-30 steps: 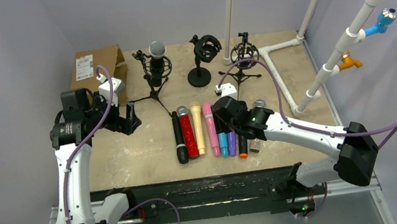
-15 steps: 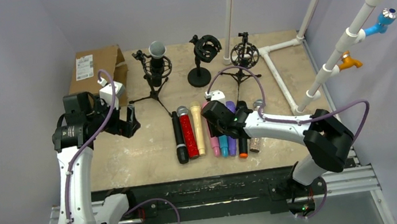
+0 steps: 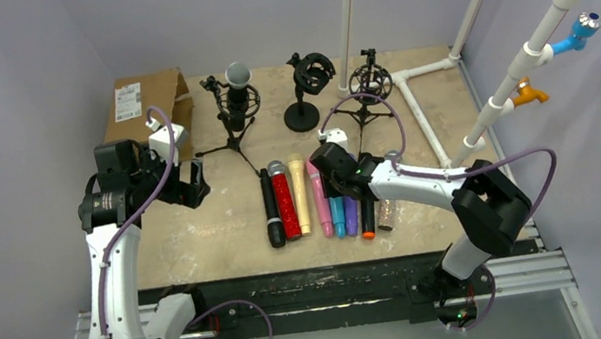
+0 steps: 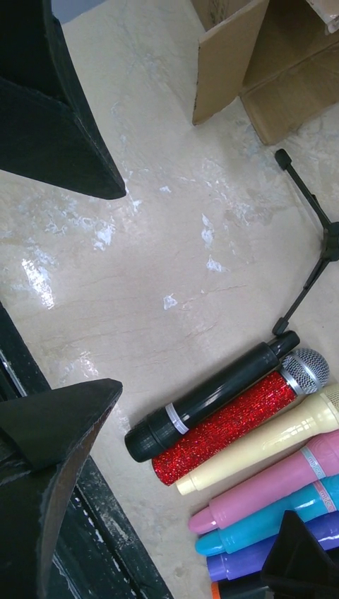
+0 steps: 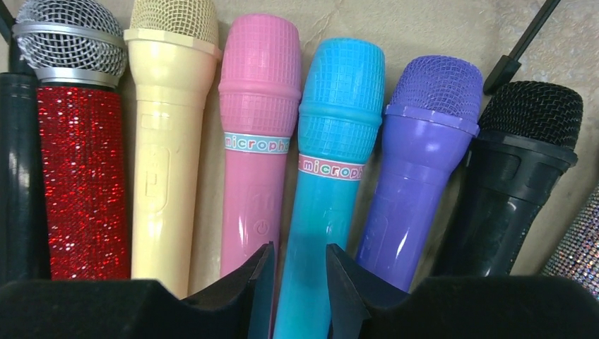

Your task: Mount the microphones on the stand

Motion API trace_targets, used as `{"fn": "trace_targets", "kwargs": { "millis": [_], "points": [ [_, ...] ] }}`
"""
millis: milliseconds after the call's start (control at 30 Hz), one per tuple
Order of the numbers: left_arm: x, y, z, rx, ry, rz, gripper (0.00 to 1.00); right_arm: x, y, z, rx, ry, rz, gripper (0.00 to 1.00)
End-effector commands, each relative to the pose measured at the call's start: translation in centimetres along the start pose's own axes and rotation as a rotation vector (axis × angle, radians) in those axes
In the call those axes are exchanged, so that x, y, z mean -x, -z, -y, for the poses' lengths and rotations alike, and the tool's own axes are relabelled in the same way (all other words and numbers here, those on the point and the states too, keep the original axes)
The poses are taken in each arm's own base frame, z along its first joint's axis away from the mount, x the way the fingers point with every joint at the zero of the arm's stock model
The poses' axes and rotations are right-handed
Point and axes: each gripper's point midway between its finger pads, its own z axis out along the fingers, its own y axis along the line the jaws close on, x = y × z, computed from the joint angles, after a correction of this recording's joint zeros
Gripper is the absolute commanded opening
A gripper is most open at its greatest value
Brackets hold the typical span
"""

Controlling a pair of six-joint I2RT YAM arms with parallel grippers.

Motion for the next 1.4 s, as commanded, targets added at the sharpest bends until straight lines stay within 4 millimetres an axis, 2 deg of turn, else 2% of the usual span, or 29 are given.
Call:
{"fn": "trace_targets", "kwargs": {
  "millis": [0,167,533,733,800,900,1033,1200,1367],
  "points": [
    [0.7,0.6,-0.4,0.033,-0.009,0.035,1.0,1.3,-0.7,-0.4,-0.009,-0.003,0.034,0.38],
    [0.5,0.6,-0.4,0.038,-0.016,0.037,1.0,0.4,-1.8,-0.2,-0.031,0.001,0.014,0.43],
    [0.4,0.6,0.4,-0.003,-0.01,0.045,1.0,-0.9,-3.5,-0.4,-0.047,0.006,-0.023,0.45],
    [0.4,0.5,0.7,-0.021,-0.007,0.047,1.0,1.0,-2.4,-0.4,-0.049,0.0,0.024,0.34],
    [0.7,0.6,1.0,-0.029,-0.002,0.055,1.0,1.8,-1.8,-0.6,-0.046,-0.003,0.043,0.24],
    [1.2,0.9,1.5,-0.052,0.005,0.071,1.0,3.5,-0.1,-1.0,-0.025,-0.02,0.092,0.12],
    [2.0,1.7,2.9,-0.126,0.019,0.072,1.0,6.4,3.7,-2.5,0.034,-0.038,0.185,0.04],
    [3.5,3.2,5.5,-0.251,0.037,0.102,1.0,9.6,10.5,-6.2,0.169,-0.05,0.328,0.03],
    [5.1,5.2,9.0,-0.431,0.075,0.159,1.0,13.8,18.9,-8.5,0.322,-0.165,0.524,0.03]
  ]
}}
